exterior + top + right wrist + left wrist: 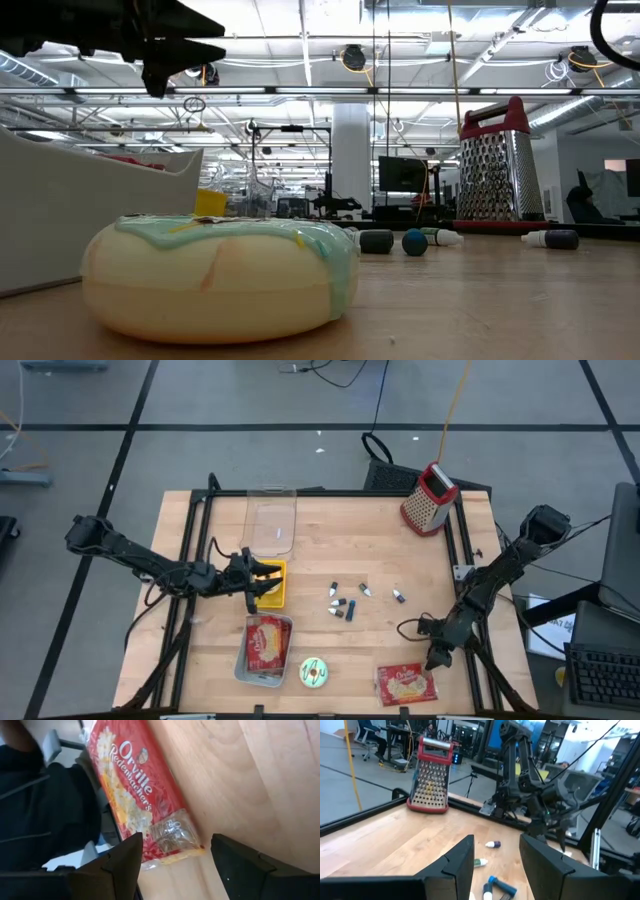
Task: Pick & Place Food Item
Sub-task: Put the red popcorn bag into the white bin
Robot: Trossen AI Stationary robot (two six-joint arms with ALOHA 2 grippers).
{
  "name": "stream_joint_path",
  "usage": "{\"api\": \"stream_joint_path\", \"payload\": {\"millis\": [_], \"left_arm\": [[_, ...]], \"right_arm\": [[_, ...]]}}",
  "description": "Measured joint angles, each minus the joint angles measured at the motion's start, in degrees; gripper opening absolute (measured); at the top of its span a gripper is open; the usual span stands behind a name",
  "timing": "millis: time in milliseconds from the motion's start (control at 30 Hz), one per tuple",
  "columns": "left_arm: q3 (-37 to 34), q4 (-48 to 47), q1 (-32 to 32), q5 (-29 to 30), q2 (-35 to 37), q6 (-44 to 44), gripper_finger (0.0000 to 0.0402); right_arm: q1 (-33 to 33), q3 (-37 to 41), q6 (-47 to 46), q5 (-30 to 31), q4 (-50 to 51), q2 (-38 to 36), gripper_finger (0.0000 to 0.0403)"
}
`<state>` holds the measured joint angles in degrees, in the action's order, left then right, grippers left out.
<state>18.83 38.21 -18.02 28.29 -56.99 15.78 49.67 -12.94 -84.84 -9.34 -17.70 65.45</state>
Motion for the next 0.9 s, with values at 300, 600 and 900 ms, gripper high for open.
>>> {"api": "stream_joint_path", "payload": {"millis": [300, 600, 900], "left_arm": [[0.00, -1.41, 0.00, 0.02, -0.02, 1.20, 0.0157], [0.00, -1.19, 0.00, 0.04, -0.02, 0.78, 0.0157], [0.00, -1.19, 0.00, 0.09, 0.00, 0.43, 0.0157]], "right_arm": [[0.00, 2.68, 1.83, -0.43, -3.73, -0.06, 0.0189], [0.00, 2.83, 2.90, -1.40, -5.44, 0.03, 0.0102], [0.00, 2.83, 4.68, 0.27, -5.68, 0.05, 0.0070]]}}
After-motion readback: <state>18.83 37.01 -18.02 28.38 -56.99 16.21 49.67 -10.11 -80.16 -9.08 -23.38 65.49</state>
